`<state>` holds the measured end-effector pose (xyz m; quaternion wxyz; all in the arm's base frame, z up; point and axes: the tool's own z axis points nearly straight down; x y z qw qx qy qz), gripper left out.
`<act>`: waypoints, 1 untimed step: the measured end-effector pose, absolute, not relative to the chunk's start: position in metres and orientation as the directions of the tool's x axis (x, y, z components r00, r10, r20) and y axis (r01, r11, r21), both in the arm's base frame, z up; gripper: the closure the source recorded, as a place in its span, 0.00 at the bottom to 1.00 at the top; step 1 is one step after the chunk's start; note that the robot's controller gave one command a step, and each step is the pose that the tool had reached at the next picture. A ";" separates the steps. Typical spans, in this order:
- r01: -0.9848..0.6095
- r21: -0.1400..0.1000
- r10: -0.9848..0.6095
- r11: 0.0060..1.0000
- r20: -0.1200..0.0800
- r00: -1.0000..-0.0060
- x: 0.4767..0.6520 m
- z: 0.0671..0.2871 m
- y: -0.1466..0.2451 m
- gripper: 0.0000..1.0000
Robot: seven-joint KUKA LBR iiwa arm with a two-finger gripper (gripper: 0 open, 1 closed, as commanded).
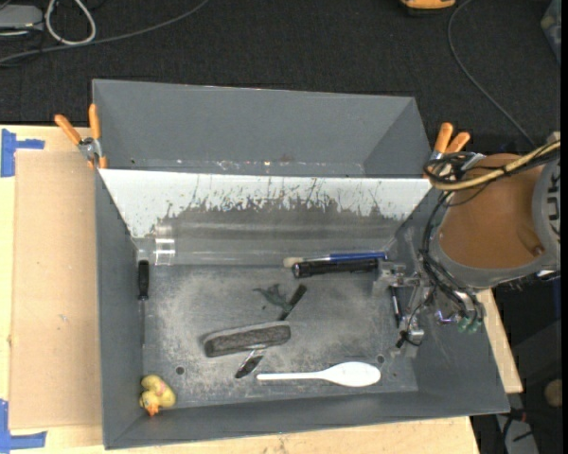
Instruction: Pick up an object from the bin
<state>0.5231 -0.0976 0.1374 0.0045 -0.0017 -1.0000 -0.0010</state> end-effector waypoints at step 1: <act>-0.001 0.001 -0.001 1.000 0.002 -1.000 0.525 0.140 -0.097 0.00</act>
Offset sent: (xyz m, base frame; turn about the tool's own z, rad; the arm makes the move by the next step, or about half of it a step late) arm -0.0292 0.0717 -0.0674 -0.0581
